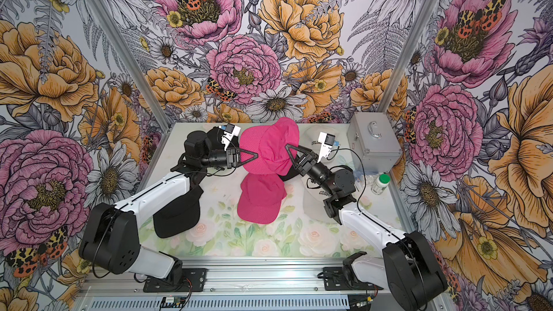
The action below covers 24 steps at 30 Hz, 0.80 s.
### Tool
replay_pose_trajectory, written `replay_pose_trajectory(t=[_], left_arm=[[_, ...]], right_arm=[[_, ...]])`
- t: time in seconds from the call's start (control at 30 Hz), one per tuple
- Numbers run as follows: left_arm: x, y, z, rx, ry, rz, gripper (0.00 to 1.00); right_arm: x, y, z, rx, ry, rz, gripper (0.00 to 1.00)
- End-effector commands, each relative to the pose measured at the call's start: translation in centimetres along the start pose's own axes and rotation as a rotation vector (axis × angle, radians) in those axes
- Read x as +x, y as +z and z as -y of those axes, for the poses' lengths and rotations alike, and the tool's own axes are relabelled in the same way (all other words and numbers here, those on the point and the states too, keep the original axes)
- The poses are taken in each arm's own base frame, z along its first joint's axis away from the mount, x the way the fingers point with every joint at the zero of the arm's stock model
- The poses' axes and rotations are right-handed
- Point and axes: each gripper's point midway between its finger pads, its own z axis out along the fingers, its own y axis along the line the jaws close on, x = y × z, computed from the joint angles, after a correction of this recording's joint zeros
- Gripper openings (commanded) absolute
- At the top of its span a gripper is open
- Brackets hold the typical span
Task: Stack the baseball caps by color
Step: Pick up the baseball cap from the center of the board.
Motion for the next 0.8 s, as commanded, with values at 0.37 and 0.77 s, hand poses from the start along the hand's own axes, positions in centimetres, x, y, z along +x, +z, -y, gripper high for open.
replay_pose_trajectory(t=[0.37,0.77], left_arm=[[-1.4,-1.1,0.8,0.001,0.048,0.035,0.0],[-1.9,-2.5,-2.0,-0.024,0.018,0.045,0.0]], right_arm=[[-1.4,0.2,-0.5,0.006,-0.041,0.015,0.0],[-6.1,-0.5,-9.0,-0.221,-0.165,-0.032,0.0]])
